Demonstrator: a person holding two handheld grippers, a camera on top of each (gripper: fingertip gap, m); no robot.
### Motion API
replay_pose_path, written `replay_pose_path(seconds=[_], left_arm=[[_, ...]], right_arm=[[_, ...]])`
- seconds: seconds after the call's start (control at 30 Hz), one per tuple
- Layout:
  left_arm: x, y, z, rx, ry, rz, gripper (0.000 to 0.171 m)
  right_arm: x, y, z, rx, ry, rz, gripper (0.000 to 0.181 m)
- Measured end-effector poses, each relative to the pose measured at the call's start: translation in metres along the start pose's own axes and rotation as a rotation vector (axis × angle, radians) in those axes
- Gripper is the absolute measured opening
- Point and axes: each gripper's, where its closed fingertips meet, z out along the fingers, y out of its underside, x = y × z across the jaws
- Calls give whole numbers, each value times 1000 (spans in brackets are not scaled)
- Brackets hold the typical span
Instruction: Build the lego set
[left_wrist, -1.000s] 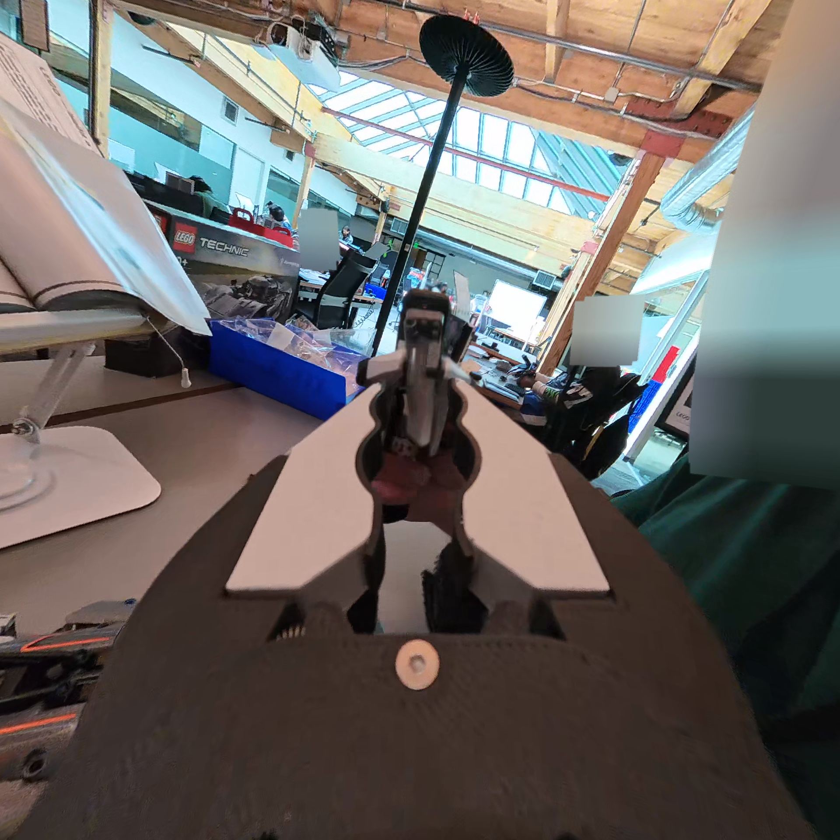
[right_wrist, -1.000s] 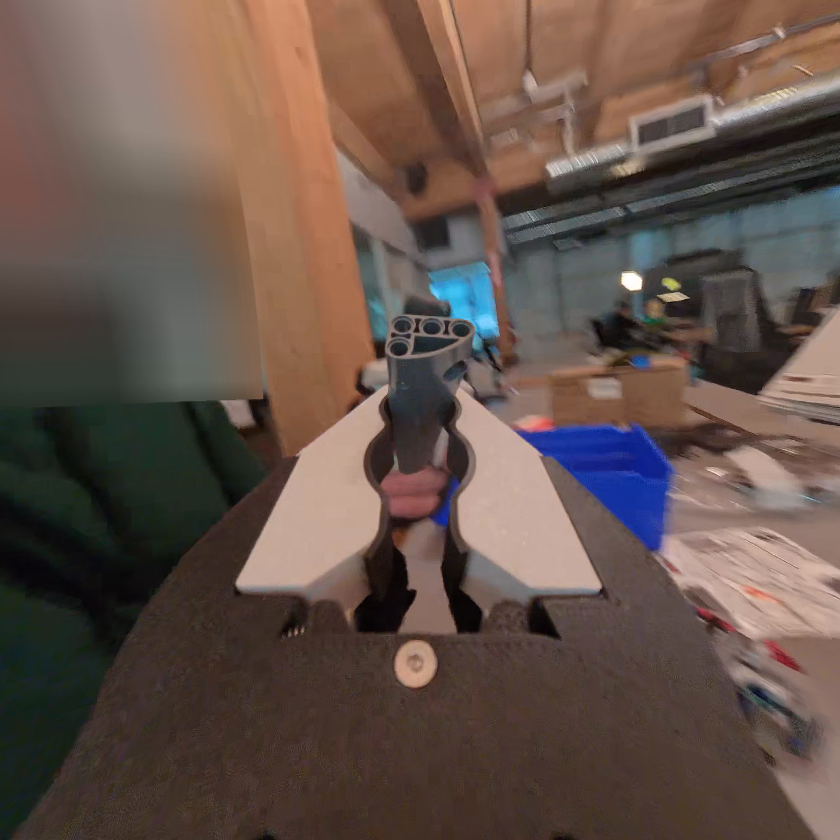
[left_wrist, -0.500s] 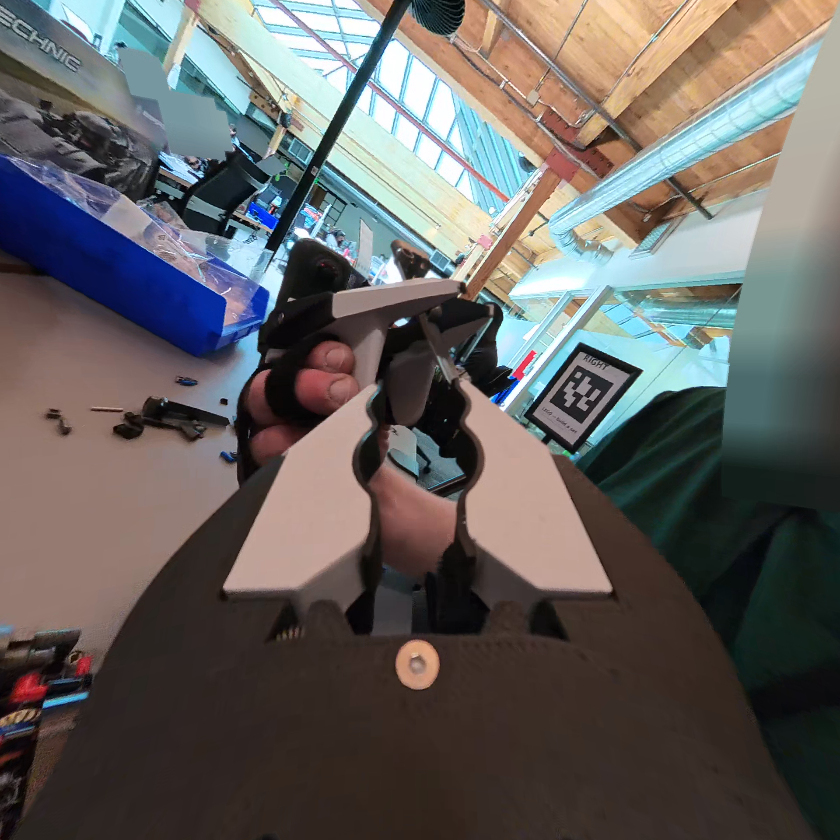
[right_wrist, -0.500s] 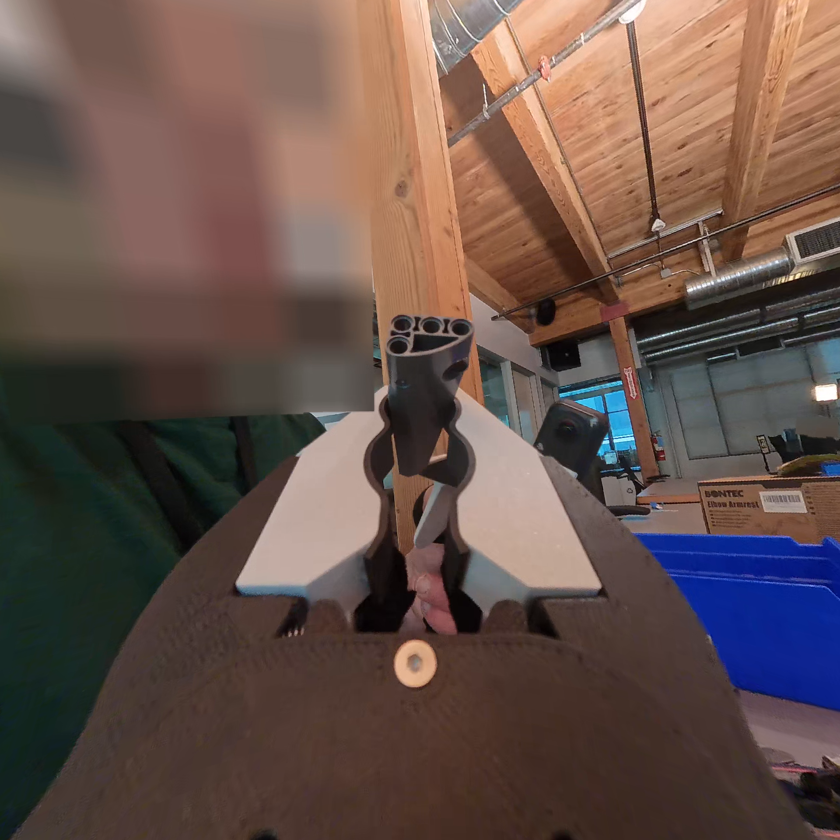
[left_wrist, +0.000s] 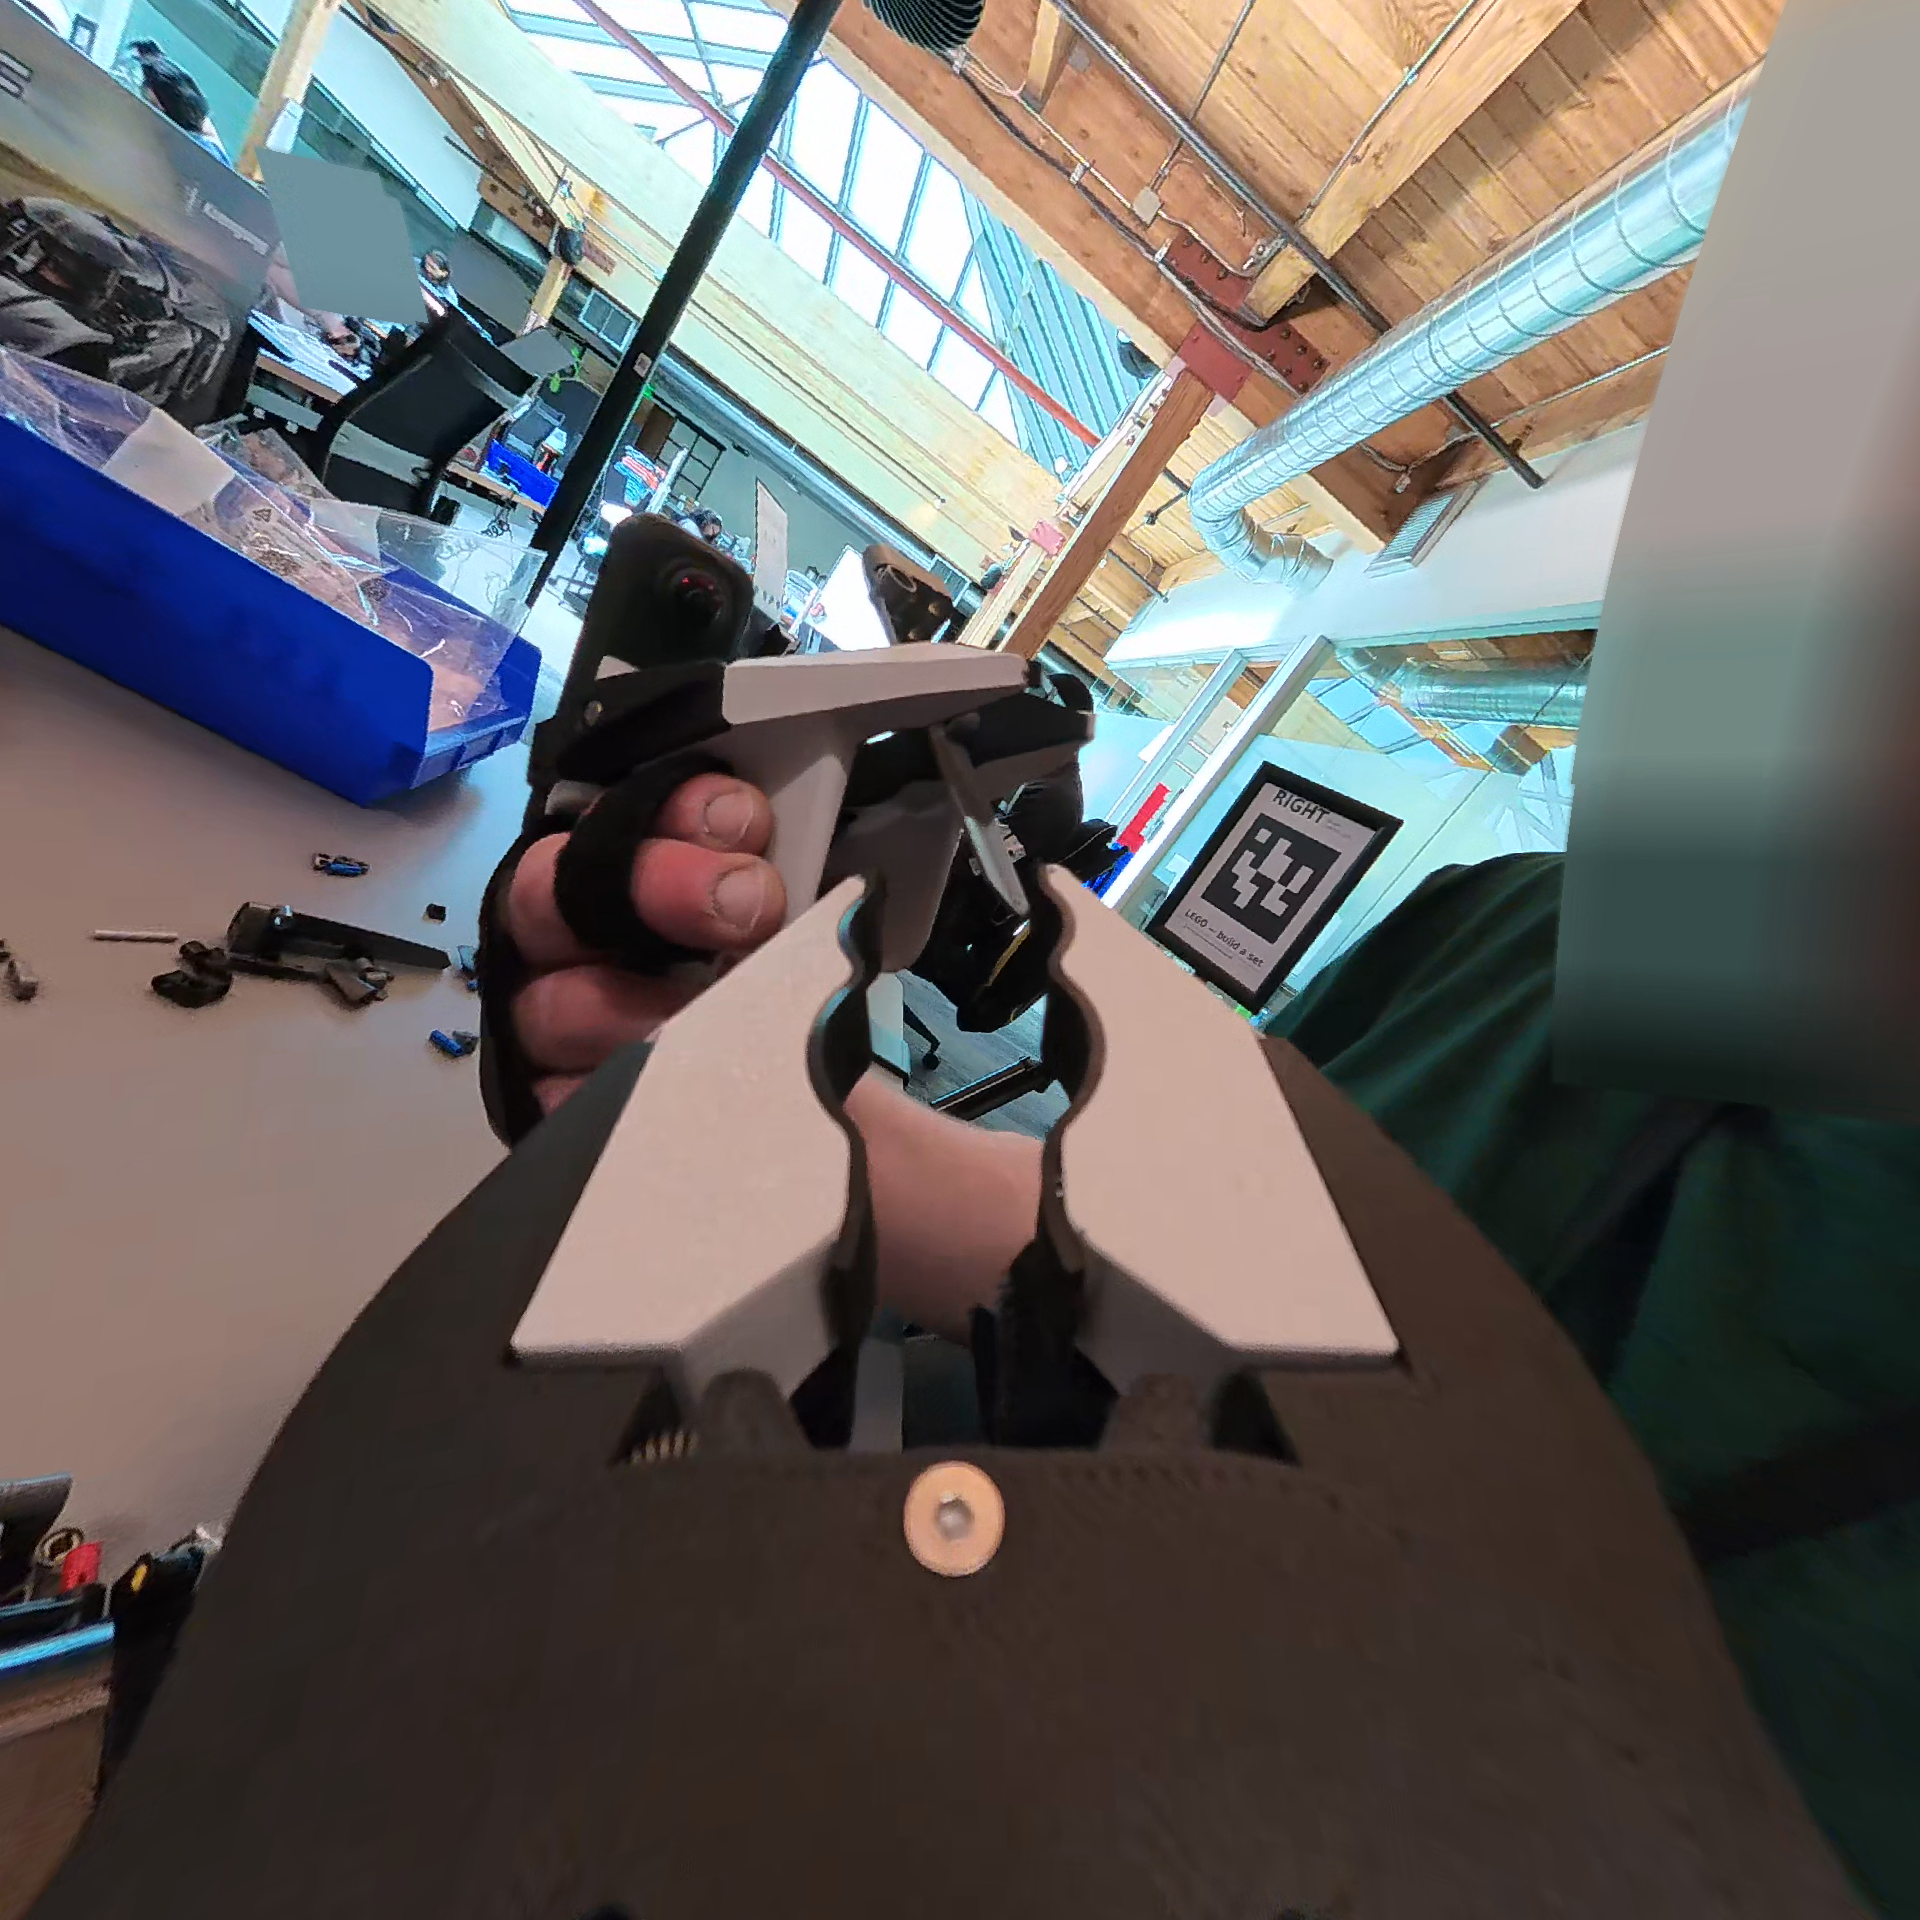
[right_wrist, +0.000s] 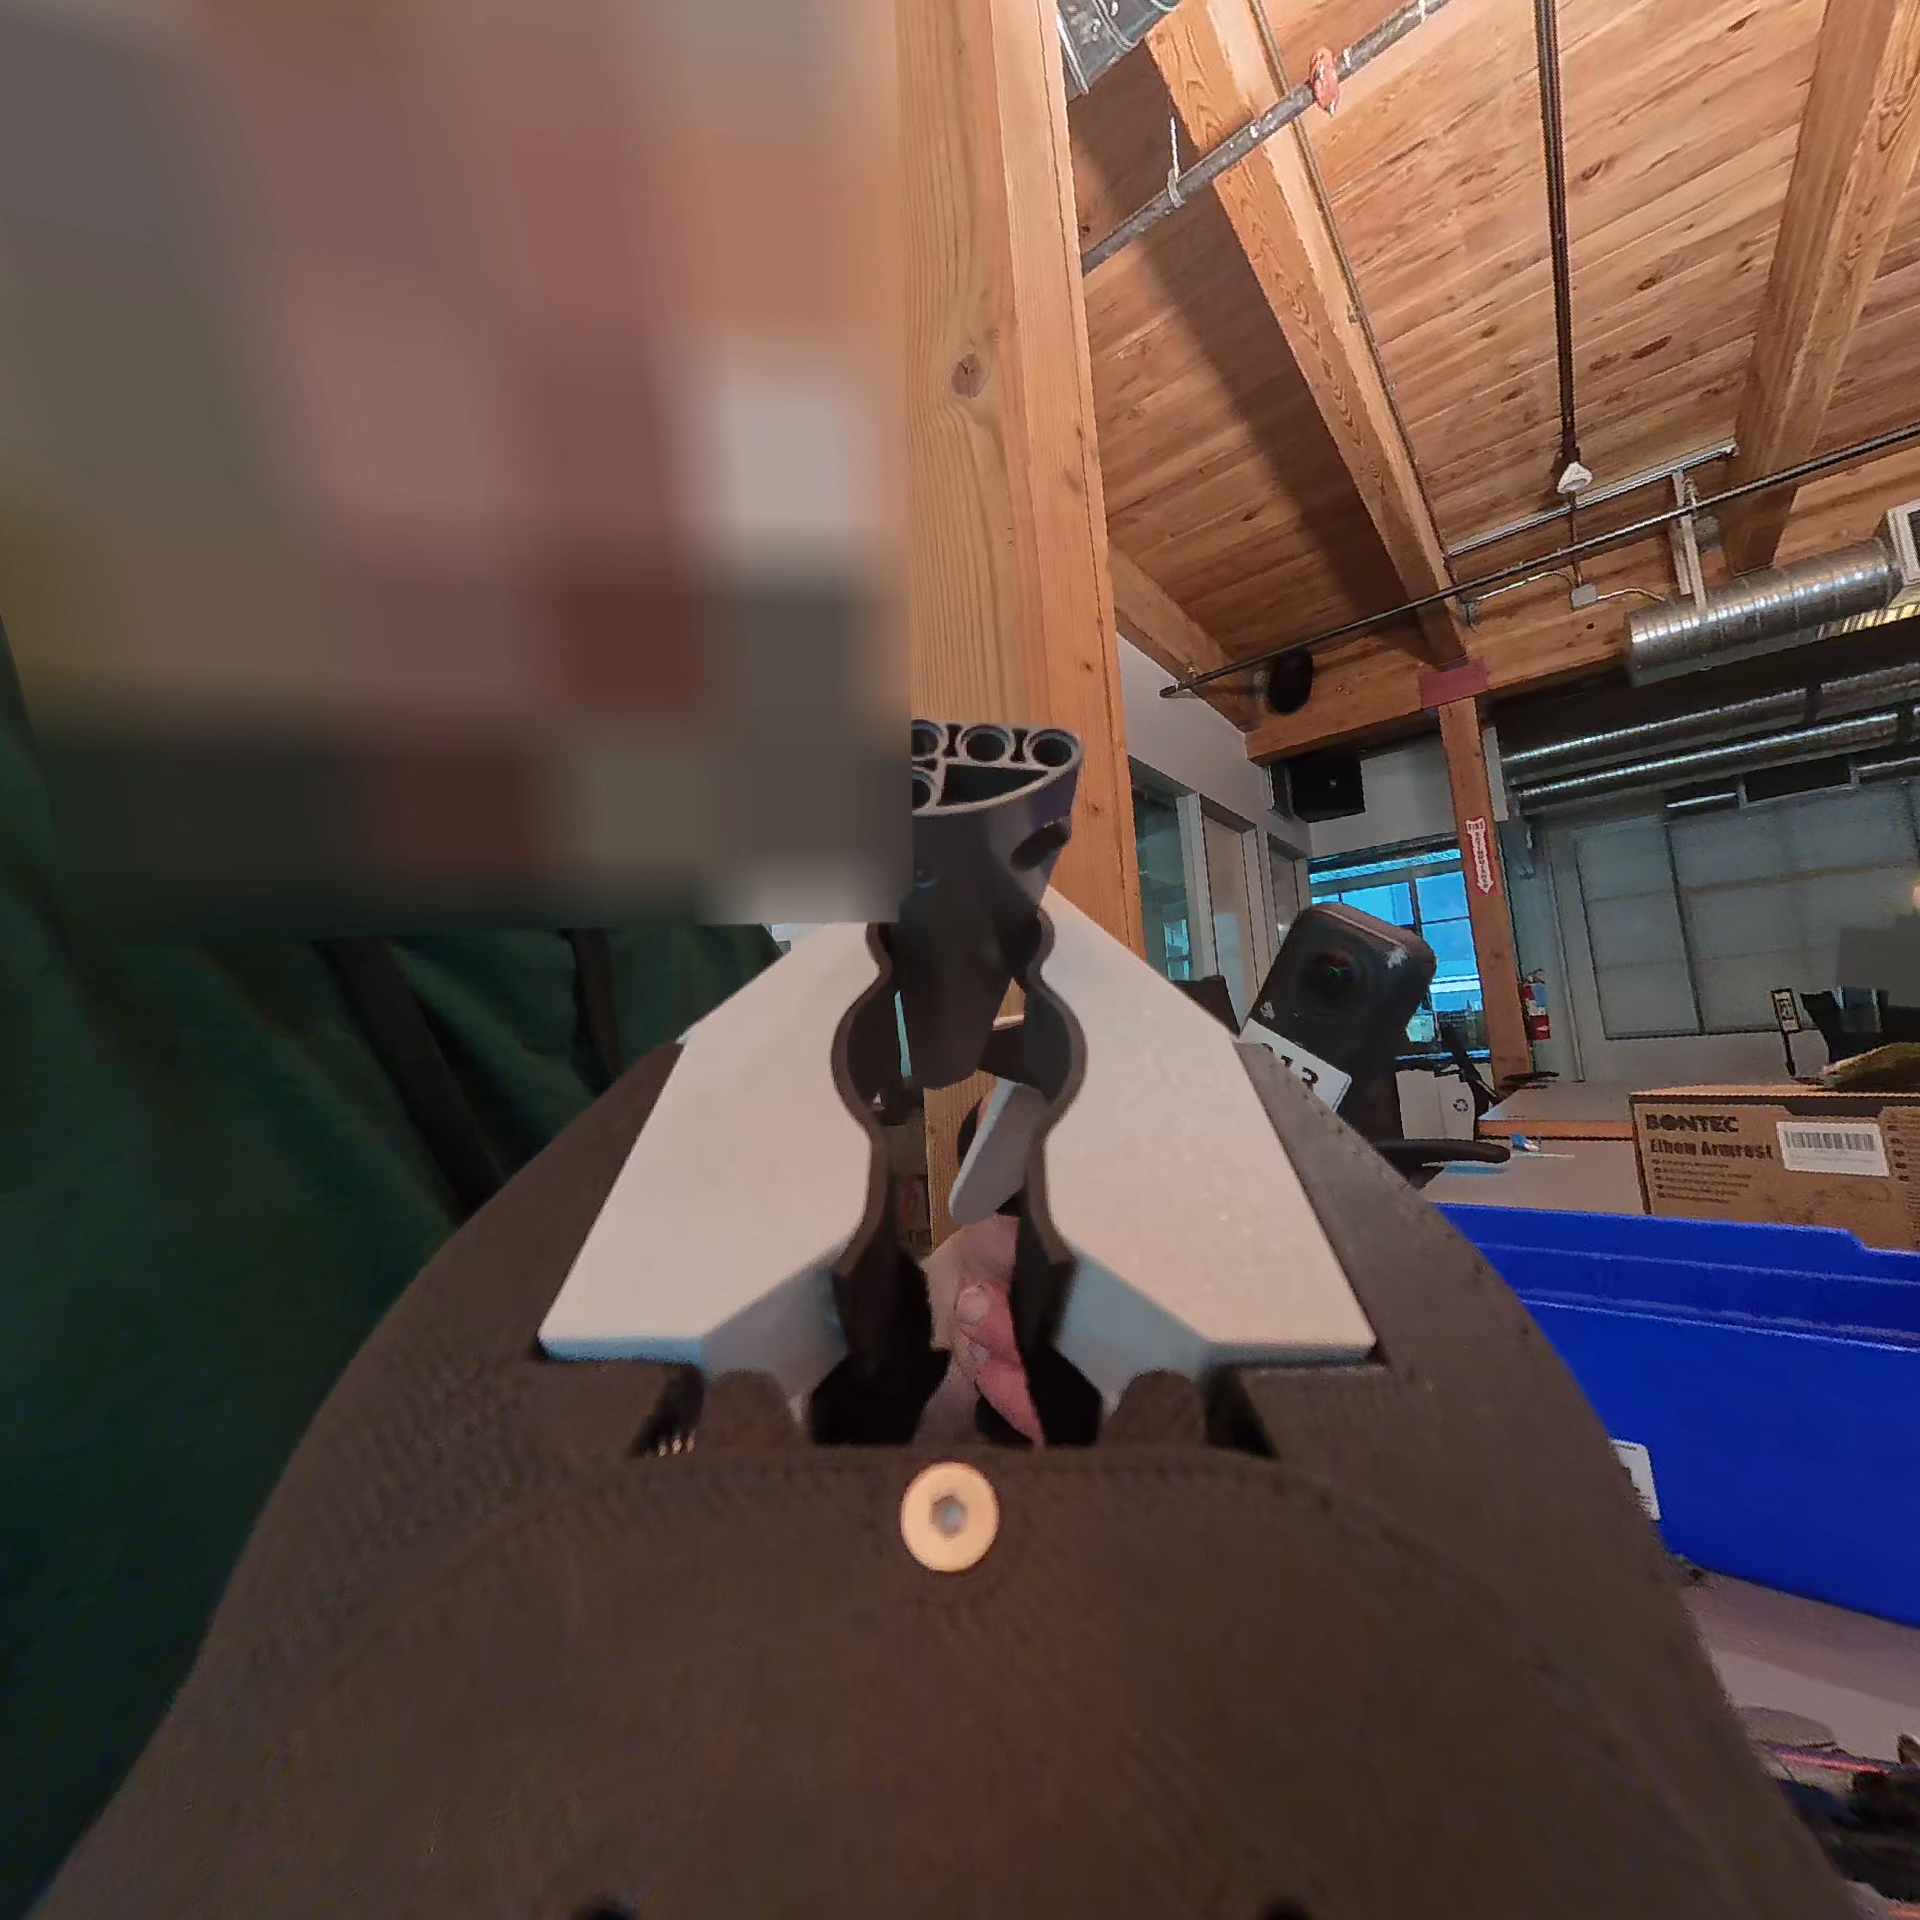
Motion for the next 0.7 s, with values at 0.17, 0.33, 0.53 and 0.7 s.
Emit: replay_pose_path(seconds=[0.17,0.33,0.53,0.7], left_arm=[[-4,12,-9,-68,-106,87,28],[3,18,-50,-151,-278,253,29],[9,-13,-165,-191,-641,446,31],[-8,-39,-327,-356,-1203,534,32]], right_arm=[[10,-3,-16,-91,139,-61,15],[64,34,-97,-596,687,-51,16],[75,57,-201,-1155,1140,-30,15],[65,86,-238,-1440,1206,99,16]])
